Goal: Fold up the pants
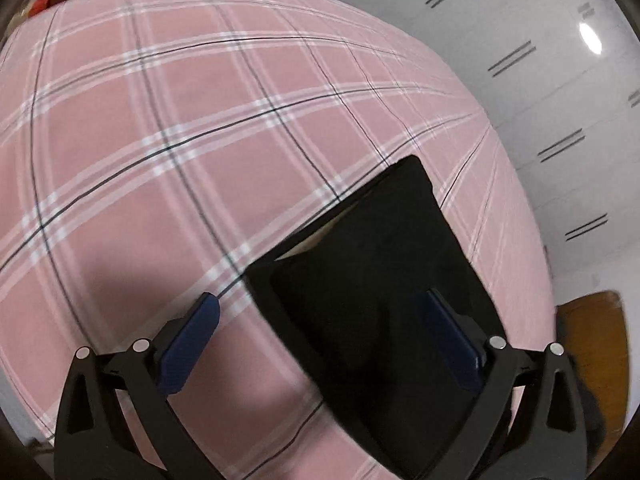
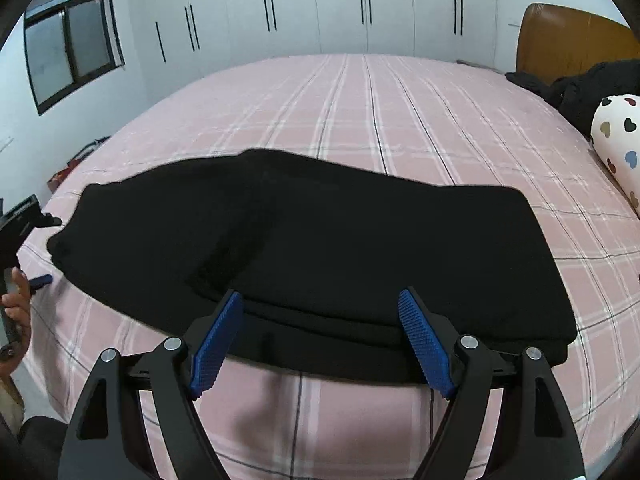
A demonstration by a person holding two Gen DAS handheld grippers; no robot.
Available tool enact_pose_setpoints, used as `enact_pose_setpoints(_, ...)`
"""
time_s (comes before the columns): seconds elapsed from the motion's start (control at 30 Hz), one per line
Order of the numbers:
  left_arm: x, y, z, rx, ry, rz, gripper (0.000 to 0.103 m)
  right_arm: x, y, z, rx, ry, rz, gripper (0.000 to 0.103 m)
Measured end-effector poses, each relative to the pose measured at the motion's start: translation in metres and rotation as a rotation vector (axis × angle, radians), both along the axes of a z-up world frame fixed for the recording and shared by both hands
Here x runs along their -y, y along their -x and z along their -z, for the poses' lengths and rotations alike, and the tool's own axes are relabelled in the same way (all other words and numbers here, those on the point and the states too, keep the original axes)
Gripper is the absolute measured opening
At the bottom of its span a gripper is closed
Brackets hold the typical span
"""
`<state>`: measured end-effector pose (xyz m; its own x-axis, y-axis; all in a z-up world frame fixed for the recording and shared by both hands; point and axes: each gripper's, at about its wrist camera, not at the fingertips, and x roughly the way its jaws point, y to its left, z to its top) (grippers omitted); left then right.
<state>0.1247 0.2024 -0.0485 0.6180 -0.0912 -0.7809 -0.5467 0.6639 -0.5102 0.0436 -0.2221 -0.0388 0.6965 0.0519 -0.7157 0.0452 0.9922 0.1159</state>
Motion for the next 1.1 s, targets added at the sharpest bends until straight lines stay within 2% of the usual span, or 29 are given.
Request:
enact_pose_setpoints(0.03,0.004,-0.005,-0.001,0.001,-0.019,0.008,0.091,-0.006,0.003,-0.002,-0.005,-0.009,0.002,0.078)
enact_pose_setpoints(0.07,0.006,-0.007,-0.002,0.007,-0.037,0.024,0.072,-0.005,0.000,-0.001,-0.008,-0.020,0.007,0.078)
enact_pose_setpoints(0.1,0.007,-0.007,-0.002,-0.018,-0.075,0.026,0.060,-0.003,0.000,-0.001,-0.011,-0.035,0.014,0.079)
enact_pose_setpoints(0.13,0.008,-0.009,-0.002,-0.029,-0.098,0.024,0.053,0.000,0.001,-0.001,-0.013,-0.052,0.022,0.080)
enact_pose_setpoints(0.17,0.009,-0.008,-0.002,-0.031,-0.111,0.027,0.039,0.007,0.000,0.002,-0.014,-0.067,0.027,0.080)
enact_pose_setpoints(0.2,0.009,-0.007,-0.004,-0.024,-0.114,0.031,0.031,0.010,-0.001,0.004,-0.018,-0.091,0.032,0.080)
enact_pose_setpoints(0.27,0.010,-0.008,-0.009,-0.007,-0.104,0.040,0.021,0.017,-0.002,0.007,-0.026,-0.120,0.044,0.081)
enact_pose_setpoints(0.4,0.028,-0.011,-0.029,0.021,-0.142,0.064,0.017,0.029,-0.007,0.011,-0.040,-0.177,0.066,0.081)
enact_pose_setpoints(0.47,0.044,-0.012,-0.051,0.065,-0.178,0.095,0.017,0.033,-0.007,0.011,-0.037,-0.202,0.079,0.081)
enact_pose_setpoints(0.6,0.089,-0.016,-0.097,0.146,-0.237,0.198,0.016,0.041,-0.006,0.012,-0.031,-0.245,0.100,0.081)
enact_pose_setpoints(0.67,0.124,-0.020,-0.120,0.186,-0.279,0.274,0.016,0.044,-0.005,0.012,-0.026,-0.261,0.111,0.081)
enact_pose_setpoints(0.77,0.172,-0.022,-0.138,0.223,-0.327,0.368,0.016,0.051,-0.004,0.011,-0.023,-0.298,0.126,0.081)
enact_pose_setpoints(0.93,0.242,-0.019,-0.144,0.247,-0.384,0.487,0.016,0.065,-0.001,0.011,-0.008,-0.357,0.163,0.081)
enact_pose_setpoints(1.1,0.304,-0.013,-0.130,0.211,-0.414,0.607,0.016,0.084,0.002,0.014,0.003,-0.405,0.206,0.081)
